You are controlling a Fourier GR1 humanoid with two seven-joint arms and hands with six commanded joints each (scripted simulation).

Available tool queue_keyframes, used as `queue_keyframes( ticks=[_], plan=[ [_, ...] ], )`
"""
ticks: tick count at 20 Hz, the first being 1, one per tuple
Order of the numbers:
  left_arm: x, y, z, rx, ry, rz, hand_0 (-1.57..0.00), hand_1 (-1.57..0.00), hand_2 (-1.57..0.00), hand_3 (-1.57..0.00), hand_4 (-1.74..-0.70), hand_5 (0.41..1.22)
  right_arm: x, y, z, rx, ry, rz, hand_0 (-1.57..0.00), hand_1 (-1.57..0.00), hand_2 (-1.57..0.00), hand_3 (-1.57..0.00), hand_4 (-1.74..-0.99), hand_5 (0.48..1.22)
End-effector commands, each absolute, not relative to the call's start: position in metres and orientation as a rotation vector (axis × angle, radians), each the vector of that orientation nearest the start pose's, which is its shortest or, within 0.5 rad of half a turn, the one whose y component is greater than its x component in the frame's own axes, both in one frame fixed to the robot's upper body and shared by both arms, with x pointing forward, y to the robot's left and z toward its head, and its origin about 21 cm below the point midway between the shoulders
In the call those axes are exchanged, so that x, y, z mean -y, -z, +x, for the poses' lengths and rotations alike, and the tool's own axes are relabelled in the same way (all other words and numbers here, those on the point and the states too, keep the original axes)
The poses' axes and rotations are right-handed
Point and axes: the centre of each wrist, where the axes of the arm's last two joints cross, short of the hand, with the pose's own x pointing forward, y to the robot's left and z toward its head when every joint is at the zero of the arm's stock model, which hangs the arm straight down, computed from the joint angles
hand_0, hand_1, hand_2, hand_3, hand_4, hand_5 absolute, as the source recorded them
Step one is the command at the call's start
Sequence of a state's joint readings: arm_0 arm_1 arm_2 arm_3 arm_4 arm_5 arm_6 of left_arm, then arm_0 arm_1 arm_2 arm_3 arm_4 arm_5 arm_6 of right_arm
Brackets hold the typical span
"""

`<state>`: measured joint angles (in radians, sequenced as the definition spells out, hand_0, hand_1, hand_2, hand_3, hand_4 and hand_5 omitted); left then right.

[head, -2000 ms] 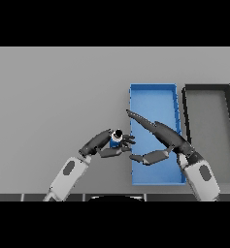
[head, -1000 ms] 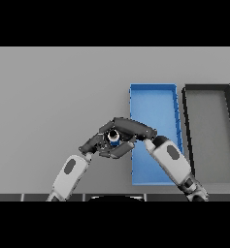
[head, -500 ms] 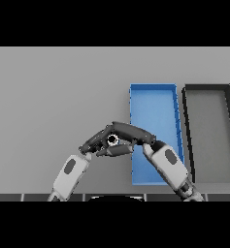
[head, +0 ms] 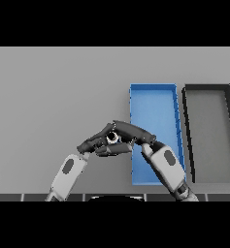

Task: Pick up the blue pipe and place it into the blue bin.

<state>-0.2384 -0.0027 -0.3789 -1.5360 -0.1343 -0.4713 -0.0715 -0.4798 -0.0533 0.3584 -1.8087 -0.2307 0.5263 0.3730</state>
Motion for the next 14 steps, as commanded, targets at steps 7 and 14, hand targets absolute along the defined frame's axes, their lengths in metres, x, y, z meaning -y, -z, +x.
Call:
queue_keyframes(
  ticks=[7,14],
  plan=[
    [-0.11,-0.043,0.277,1.588,0.913,-0.545,-0.1,-0.09,-0.09,-0.07,-0.98,0.682,0.1,-0.167,0.274,1.713,-1.069,0.694,-1.57,-1.57,-1.57,-1.57,-1.499,1.219],
    [-0.111,-0.035,0.275,1.523,0.874,-0.519,-0.02,-0.02,-0.02,-0.01,-0.97,0.519,0.096,-0.18,0.277,1.726,-0.991,0.746,-1.57,-1.57,-1.57,-1.57,-1.496,1.221]
  ],
)
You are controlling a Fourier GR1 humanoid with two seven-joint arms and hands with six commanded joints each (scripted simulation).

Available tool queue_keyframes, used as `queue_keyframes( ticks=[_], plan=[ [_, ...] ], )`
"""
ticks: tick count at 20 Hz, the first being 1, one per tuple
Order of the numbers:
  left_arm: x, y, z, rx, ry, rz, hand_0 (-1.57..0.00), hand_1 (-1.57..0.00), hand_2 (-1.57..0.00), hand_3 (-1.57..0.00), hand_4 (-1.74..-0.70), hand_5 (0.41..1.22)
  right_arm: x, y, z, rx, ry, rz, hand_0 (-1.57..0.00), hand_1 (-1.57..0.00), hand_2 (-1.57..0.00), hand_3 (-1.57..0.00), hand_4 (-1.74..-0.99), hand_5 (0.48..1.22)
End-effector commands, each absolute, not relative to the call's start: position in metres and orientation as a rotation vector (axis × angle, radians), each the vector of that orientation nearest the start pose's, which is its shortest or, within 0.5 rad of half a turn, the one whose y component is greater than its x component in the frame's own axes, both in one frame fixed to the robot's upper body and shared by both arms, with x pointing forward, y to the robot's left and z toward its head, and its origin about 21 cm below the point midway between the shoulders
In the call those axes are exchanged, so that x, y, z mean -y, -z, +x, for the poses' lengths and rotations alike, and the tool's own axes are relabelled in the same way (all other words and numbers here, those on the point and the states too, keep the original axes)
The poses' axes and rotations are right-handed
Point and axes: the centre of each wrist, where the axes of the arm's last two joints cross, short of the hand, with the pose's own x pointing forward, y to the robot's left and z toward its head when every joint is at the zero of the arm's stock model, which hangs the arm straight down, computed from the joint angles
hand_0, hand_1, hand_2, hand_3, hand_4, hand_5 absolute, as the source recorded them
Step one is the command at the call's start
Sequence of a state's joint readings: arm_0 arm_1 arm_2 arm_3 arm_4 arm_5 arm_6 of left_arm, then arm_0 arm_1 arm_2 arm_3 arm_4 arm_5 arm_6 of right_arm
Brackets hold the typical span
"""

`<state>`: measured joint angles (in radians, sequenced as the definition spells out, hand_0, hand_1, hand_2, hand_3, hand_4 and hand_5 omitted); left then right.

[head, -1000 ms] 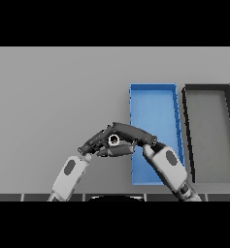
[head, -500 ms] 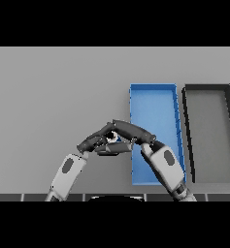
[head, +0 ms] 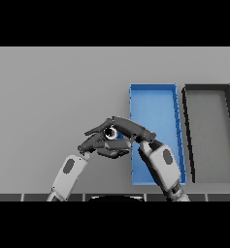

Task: Pick up the blue pipe and place it into the blue bin.

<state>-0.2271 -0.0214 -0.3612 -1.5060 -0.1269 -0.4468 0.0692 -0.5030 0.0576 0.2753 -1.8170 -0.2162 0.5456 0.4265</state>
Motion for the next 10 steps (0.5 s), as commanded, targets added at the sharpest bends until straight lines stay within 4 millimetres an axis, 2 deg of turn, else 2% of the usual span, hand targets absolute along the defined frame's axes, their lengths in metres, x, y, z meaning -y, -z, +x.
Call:
queue_keyframes(
  ticks=[1,7,10],
  plan=[
    [-0.111,-0.035,0.279,1.502,0.883,-0.496,-0.02,-0.01,-0.01,-0.01,-0.97,0.512,0.097,-0.19,0.281,1.732,-0.97,0.77,-1.57,-1.57,-1.57,-1.57,-1.495,1.221],
    [-0.109,-0.035,0.274,1.498,0.889,-0.488,0.0,0.0,0.0,0.0,-0.96,0.475,0.112,-0.249,0.296,1.748,-0.84,0.86,-1.57,-1.57,-1.57,-1.57,-1.496,1.221],
    [-0.115,-0.037,0.274,1.513,0.894,-0.49,0.0,0.0,0.0,0.0,-0.95,0.473,0.126,-0.282,0.309,1.842,-0.735,0.853,-1.57,-1.57,-1.57,-1.57,-1.497,1.221]
  ],
)
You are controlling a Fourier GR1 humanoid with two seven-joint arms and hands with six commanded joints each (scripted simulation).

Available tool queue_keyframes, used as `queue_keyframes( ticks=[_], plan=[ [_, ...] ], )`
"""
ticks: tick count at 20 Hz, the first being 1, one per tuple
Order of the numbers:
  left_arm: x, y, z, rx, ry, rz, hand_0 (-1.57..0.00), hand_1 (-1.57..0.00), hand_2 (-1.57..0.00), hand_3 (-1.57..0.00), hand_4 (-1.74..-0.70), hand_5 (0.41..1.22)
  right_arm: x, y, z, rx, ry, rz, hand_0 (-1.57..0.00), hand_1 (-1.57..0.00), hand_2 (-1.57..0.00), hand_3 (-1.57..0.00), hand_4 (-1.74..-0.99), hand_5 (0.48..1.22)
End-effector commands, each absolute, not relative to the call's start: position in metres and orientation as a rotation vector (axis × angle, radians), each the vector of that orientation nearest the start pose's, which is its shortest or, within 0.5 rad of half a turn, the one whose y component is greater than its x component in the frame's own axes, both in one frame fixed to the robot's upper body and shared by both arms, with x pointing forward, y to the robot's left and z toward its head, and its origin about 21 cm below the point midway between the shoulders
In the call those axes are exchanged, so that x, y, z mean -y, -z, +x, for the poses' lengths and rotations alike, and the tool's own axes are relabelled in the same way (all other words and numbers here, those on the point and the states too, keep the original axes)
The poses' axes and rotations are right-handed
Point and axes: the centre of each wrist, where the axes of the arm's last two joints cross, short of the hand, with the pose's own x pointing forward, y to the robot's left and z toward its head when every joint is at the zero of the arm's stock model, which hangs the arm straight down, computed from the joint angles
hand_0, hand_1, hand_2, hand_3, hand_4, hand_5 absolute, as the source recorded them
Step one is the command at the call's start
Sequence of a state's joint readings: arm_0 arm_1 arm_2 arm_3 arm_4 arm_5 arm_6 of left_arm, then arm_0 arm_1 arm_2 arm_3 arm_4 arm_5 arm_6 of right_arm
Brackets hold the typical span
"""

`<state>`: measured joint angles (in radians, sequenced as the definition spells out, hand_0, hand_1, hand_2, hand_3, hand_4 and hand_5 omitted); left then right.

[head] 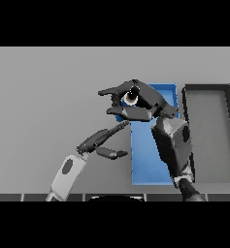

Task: Pick up the blue pipe and place it into the blue bin.

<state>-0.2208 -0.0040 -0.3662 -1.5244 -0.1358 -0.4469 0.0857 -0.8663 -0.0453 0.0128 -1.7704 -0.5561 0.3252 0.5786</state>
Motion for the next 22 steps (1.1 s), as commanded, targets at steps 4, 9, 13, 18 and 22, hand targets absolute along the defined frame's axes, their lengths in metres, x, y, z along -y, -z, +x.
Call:
queue_keyframes(
  ticks=[4,9,13,18,22],
  plan=[
    [-0.123,-0.036,0.27,1.533,0.889,-0.493,0.0,0.0,0.0,0.0,-0.95,0.466,0.153,-0.306,0.336,1.919,-0.628,0.679,-1.57,-1.57,-1.57,-1.57,-1.498,1.221],
    [-0.126,-0.041,0.272,1.516,0.876,-0.475,0.0,0.0,0.0,0.0,-0.95,0.474,0.193,-0.293,0.359,1.86,-0.482,0.44,-1.57,-1.57,-1.57,-1.57,-1.499,1.221],
    [-0.125,-0.042,0.272,1.528,0.876,-0.468,0.0,0.0,0.0,0.0,-0.94,0.465,0.215,-0.256,0.364,1.731,-0.428,0.305,-1.57,-1.57,-1.57,-1.57,-1.499,1.221],
    [-0.127,-0.039,0.272,1.544,0.88,-0.456,0.0,0.0,0.0,0.0,-0.93,0.46,0.236,-0.211,0.364,1.57,-0.365,0.158,-1.57,-1.57,-1.57,-1.57,-1.5,1.221],
    [-0.125,-0.04,0.274,1.553,0.877,-0.439,0.0,0.0,0.0,0.0,-0.93,0.465,0.245,-0.164,0.361,1.411,-0.29,0.061,-1.57,-1.57,-1.57,-1.57,-1.5,1.221]
  ],
)
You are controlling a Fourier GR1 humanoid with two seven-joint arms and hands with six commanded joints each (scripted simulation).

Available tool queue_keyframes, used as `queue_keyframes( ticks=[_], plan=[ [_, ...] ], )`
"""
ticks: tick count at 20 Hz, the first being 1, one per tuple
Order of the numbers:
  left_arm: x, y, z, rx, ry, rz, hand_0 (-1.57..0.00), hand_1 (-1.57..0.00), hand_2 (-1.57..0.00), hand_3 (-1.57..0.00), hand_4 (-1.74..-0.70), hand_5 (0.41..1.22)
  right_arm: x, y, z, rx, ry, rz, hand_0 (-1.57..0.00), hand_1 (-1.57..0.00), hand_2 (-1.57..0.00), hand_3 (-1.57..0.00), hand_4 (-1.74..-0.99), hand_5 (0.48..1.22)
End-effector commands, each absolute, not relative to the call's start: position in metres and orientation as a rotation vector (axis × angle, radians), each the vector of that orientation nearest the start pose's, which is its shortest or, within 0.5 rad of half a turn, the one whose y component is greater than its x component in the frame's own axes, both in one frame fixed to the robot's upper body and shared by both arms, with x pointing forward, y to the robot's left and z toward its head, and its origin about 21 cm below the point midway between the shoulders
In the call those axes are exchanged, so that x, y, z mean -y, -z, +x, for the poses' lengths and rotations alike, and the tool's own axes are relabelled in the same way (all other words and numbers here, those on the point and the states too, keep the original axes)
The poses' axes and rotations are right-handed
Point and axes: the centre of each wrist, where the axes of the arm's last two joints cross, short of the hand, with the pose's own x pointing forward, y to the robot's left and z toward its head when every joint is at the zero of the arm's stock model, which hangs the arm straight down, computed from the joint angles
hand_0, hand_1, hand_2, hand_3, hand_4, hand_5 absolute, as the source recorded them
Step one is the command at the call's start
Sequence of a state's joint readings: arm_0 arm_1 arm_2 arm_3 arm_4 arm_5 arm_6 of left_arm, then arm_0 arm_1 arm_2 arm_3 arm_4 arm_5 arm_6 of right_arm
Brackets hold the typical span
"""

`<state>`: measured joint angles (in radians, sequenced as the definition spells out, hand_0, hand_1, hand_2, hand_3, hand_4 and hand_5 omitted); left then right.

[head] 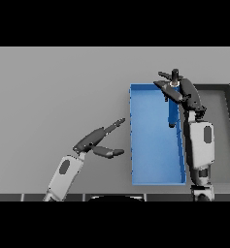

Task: Pick up the blue pipe and place it into the blue bin.

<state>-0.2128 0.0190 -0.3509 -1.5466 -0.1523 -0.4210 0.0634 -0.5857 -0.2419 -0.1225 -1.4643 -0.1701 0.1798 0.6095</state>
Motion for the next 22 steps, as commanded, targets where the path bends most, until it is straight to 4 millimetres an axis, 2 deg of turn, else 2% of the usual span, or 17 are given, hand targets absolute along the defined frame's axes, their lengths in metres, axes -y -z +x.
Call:
queue_keyframes(
  ticks=[1,5,6,7,9,10,11,12,14,16,17,19,22],
  plan=[
    [-0.125,-0.042,0.274,1.564,0.878,-0.441,0.0,0.0,0.0,0.0,-0.93,0.466,0.246,-0.156,0.362,1.378,-0.273,0.044,-1.57,-1.57,-1.57,-1.57,-1.5,1.221],
    [-0.125,-0.041,0.271,1.575,0.878,-0.43,0.0,0.0,0.0,0.0,-0.92,0.476,0.255,-0.124,0.359,1.237,-0.231,0.024,-1.57,-1.57,-1.57,-1.57,-1.497,1.221],
    [-0.127,-0.042,0.274,1.572,0.881,-0.424,0.0,0.0,0.0,0.0,-0.92,0.478,0.256,-0.119,0.358,1.207,-0.227,0.016,-1.57,-1.57,-1.57,-1.26,-1.546,1.221],
    [-0.126,-0.04,0.272,1.569,0.88,-0.427,0.0,0.0,0.0,0.0,-0.92,0.48,0.259,-0.112,0.355,1.162,-0.214,0.023,-1.57,-1.57,-1.57,-1.01,-1.585,1.221],
    [-0.127,-0.04,0.273,1.574,0.884,-0.428,0.0,0.0,0.0,0.0,-0.92,0.484,0.258,-0.106,0.354,1.09,-0.2,0.022,-1.57,-1.57,-1.57,-0.64,-1.641,1.221],
    [-0.127,-0.04,0.273,1.578,0.885,-0.423,0.0,0.0,0.0,0.0,-0.92,0.486,0.256,-0.104,0.353,1.057,-0.189,0.017,-1.57,-1.57,-1.57,-0.51,-1.661,1.221],
    [-0.126,-0.042,0.274,1.581,0.887,-0.424,0.0,0.0,0.0,0.0,-0.92,0.489,0.254,-0.104,0.351,1.021,-0.169,0.027,-1.57,-1.57,-1.57,-0.41,-1.677,1.171],
    [-0.125,-0.042,0.277,1.563,0.89,-0.417,0.0,0.0,0.0,0.0,-0.92,0.491,0.253,-0.103,0.35,0.981,-0.155,0.024,-1.57,-1.57,-1.52,-0.45,-1.626,1.161],
    [-0.126,-0.041,0.274,1.576,0.885,-0.429,0.0,0.0,0.0,0.0,-0.92,0.493,0.249,-0.102,0.35,0.933,-0.124,0.02,-1.08,-1.03,-0.99,-0.29,-1.469,1.148],
    [-0.124,-0.04,0.273,1.569,0.881,-0.427,0.0,0.0,0.0,0.0,-0.92,0.493,0.251,-0.104,0.349,0.902,-0.121,-0.011,-0.69,-0.66,-0.63,-0.19,-1.37,1.125],
    [-0.124,-0.04,0.275,1.567,0.882,-0.426,0.0,0.0,0.0,0.0,-0.93,0.494,0.251,-0.105,0.348,0.901,-0.157,-0.017,-0.55,-0.52,-0.5,-0.15,-1.339,1.108],
    [-0.124,-0.04,0.274,1.575,0.877,-0.425,0.0,0.0,0.0,0.0,-0.92,0.494,0.249,-0.111,0.346,0.909,-0.327,-0.091,-0.35,-0.34,-0.32,-0.09,-1.279,1.01],
    [-0.127,-0.041,0.274,1.577,0.872,-0.431,0.0,0.0,0.0,0.0,-0.93,0.495,0.244,-0.111,0.343,0.887,-0.479,-0.14,-0.18,-0.17,-0.16,-0.05,-1.219,0.87]
  ],
)
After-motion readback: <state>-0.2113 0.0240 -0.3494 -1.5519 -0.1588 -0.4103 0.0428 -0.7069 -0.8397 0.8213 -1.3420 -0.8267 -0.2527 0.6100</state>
